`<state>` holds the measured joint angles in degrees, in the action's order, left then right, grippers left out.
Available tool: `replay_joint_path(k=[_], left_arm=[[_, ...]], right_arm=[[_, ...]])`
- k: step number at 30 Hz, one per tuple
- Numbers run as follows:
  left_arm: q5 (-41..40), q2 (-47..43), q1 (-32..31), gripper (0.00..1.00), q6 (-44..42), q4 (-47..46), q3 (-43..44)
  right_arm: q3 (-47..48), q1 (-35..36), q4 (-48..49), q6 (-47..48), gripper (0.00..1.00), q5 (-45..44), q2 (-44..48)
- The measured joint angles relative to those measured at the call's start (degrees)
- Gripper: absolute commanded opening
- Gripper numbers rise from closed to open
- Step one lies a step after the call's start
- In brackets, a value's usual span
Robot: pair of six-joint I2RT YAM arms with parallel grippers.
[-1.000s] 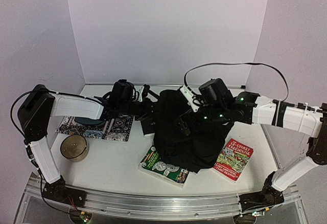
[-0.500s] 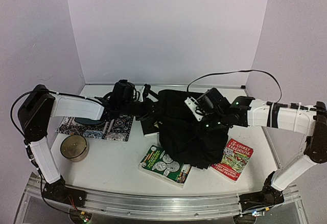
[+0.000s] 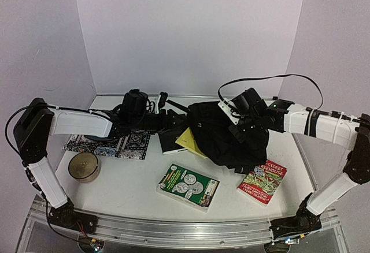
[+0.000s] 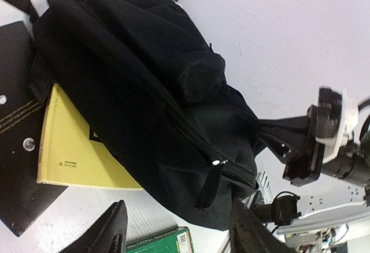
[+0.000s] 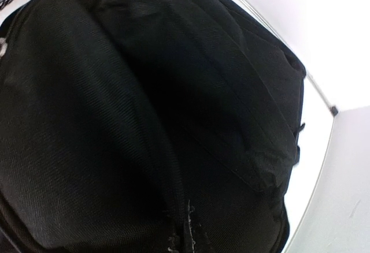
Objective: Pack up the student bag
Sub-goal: Adjust the student bag with the book, then adjust the student bag on the student bag.
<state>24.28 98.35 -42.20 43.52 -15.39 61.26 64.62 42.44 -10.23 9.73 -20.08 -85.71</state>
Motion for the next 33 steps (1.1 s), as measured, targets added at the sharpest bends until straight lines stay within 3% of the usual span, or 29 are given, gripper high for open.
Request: replay_joint_path(k=[5, 16, 19, 22, 24, 26, 33], left_arm=[[1.0, 1.7, 2.1, 0.76, -0.2, -0.2, 1.3], [9.1, 18.7, 3.9, 0.76, 1.2, -0.2, 17.9], [10.7, 22.3, 3.9, 0.67, 2.1, -0.2, 21.2], [12.2, 25.4, 3.9, 0.34, 3.2, -0.2, 23.9], [13.3, 26.4, 3.9, 0.07, 3.4, -0.1, 24.9], [13.8, 26.4, 3.8, 0.00, 3.9, -0.1, 25.0], [11.5, 21.1, 2.6, 0.00, 3.4, -0.2, 21.2]], right_arm=[[-4.6, 0.1, 4.1, 4.9, 0.00, 2.5, 0.9], [-8.1, 0.0, 6.5, 10.1, 0.00, 5.4, 4.5], [-8.1, 0.1, 6.6, 10.5, 0.00, 5.5, 4.5], [-8.2, 0.1, 6.6, 10.7, 0.00, 5.5, 4.5], [-8.2, 0.1, 6.7, 10.8, 0.00, 5.0, 4.5], [-8.2, 0.2, 7.0, 11.0, 0.00, 3.9, 4.5], [-7.2, -2.8, 8.8, 11.2, 0.00, 1.8, 4.5]])
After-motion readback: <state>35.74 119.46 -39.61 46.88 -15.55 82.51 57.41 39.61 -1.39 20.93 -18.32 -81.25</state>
